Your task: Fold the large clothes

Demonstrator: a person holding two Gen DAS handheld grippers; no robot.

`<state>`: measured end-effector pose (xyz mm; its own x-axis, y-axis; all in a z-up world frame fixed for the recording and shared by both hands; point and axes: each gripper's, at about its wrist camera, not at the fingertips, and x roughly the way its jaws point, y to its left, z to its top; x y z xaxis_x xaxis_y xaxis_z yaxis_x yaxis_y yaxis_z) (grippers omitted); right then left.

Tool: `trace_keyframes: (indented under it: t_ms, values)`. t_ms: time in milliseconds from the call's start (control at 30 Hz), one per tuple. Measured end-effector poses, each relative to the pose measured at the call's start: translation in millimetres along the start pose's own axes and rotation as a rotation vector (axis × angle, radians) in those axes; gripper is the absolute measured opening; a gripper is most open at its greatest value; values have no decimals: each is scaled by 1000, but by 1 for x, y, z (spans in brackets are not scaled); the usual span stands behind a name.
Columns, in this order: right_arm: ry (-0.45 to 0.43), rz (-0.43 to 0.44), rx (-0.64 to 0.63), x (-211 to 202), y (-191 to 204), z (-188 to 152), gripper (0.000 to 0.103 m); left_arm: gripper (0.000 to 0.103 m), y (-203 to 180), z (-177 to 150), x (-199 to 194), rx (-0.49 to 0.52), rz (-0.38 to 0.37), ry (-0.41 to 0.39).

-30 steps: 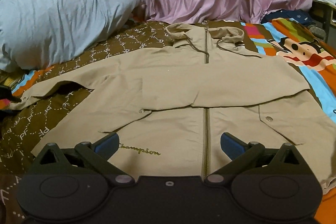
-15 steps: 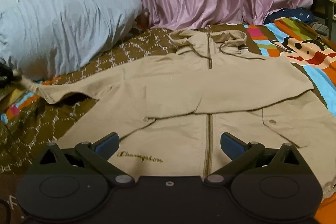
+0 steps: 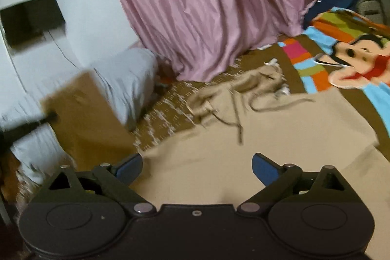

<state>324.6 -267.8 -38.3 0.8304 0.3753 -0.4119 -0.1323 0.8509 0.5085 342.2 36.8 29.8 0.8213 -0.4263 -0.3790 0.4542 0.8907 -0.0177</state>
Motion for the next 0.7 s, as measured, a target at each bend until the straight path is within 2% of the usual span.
trace_keyframes:
  t_ms: [67, 133, 233, 400, 533, 633, 700]
  values:
    - [-2, 64, 23, 9, -3, 20, 97, 0, -26, -20, 11, -1, -35, 45]
    - [48, 134, 75, 24, -6, 31, 97, 0, -43, -39, 20, -26, -52, 83]
    - [130, 182, 217, 40, -20, 25, 97, 0, -59, -69, 23, -47, -46, 114]
    - [233, 203, 423, 42, -49, -9, 98, 0, -61, -95, 20, -58, -24, 137]
    - [289, 129, 533, 51, -64, -27, 98, 0, -67, -99, 19, -37, -55, 170]
    - [285, 144, 623, 58, -72, -30, 96, 0, -73, -105, 18, -23, -76, 187]
    - [292, 128, 641, 61, -73, -28, 90, 0, -77, -109, 17, -21, -78, 192]
